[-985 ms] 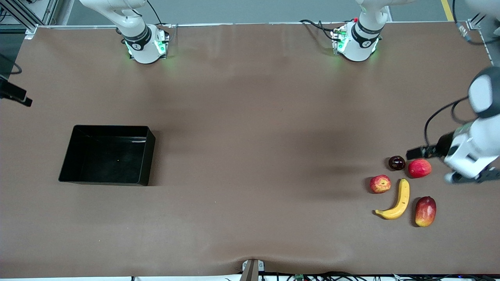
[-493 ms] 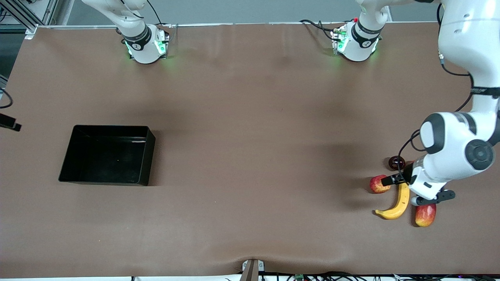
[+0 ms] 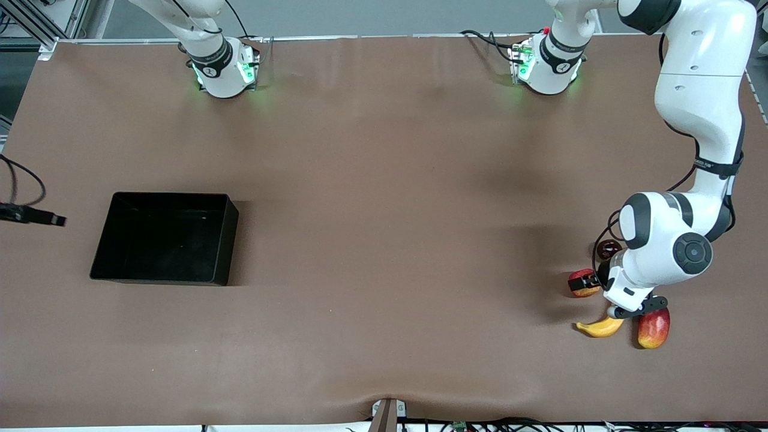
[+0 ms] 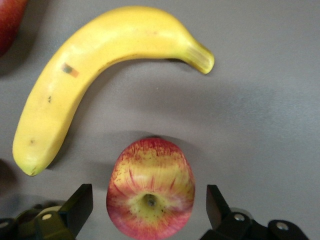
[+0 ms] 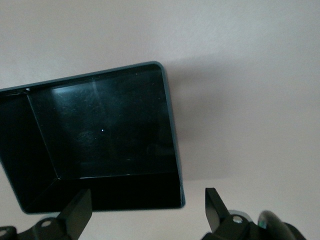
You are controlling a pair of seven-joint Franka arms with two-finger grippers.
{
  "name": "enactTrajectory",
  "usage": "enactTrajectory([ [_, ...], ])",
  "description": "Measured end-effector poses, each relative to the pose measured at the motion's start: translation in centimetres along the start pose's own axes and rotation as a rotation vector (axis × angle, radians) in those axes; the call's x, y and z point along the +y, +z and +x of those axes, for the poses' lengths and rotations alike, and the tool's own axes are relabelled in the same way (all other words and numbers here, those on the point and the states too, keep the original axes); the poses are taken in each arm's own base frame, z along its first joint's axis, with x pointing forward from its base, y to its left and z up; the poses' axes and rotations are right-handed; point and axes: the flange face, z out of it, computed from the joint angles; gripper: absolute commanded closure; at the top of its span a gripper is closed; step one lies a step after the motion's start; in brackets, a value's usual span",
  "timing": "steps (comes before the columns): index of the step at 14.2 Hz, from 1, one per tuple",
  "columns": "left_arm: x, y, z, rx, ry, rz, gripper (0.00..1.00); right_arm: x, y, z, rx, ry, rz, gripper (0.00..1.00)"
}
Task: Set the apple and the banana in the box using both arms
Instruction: 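Lower the left gripper around the red-yellow apple and close it, then lift the apple with the left gripper while the right gripper reaches the box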
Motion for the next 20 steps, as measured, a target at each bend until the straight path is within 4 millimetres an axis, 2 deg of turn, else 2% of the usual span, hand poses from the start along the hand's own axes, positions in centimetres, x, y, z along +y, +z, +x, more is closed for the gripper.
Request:
enactTrajectory([
  [1,-0.2,0.2,0.0,-0.003,-0.003,0.001,0.68,0.4,2.4,0.9,-0.024,0.006,0.004,0.00],
  [2,-0.4,0.3,0.1,-0.004,-0.006,0.002,0.95,0.7,4.6,1.8,-0.029,0.011,0.001,0.00],
  [3,-0.5,0.1,0.1,-0.001,-0.007,0.001,1.00,1.1,6.3,2.6,-0.031,0.013,-0.004,0.00],
  [6,-0.4,-0.8,0.5,0.006,-0.007,0.000,1.00,2.0,8.7,3.6,-0.007,-0.032,-0.021,0.00],
  [8,-0.2,-3.5,0.8,-0.022,-0.004,0.009,1.00,2.6,10.7,3.5,0.011,-0.081,-0.032,0.00],
  [11,0.9,-10.1,0.8,-0.035,0.011,0.016,1.00,2.8,12.6,2.9,-0.008,-0.136,-0.029,0.43],
  [12,1.3,-12.2,0.4,-0.035,0.018,0.016,1.00,2.9,13.2,2.6,-0.022,-0.149,-0.024,0.66],
  [13,1.9,-14.0,-0.2,-0.036,0.028,0.015,1.00,3.1,14.0,2.2,-0.037,-0.154,-0.019,0.81],
  [15,3.1,-16.7,-1.3,-0.037,0.049,0.011,1.00,3.3,14.9,1.7,-0.055,-0.158,-0.012,1.00],
  [17,4.5,-18.3,-2.3,-0.044,0.071,0.005,1.00,3.5,15.2,1.5,-0.061,-0.159,-0.010,1.00],
  [20,6.5,-19.5,-3.8,-0.071,0.064,0.004,1.00,3.4,15.2,1.6,-0.061,-0.168,-0.009,1.00],
])
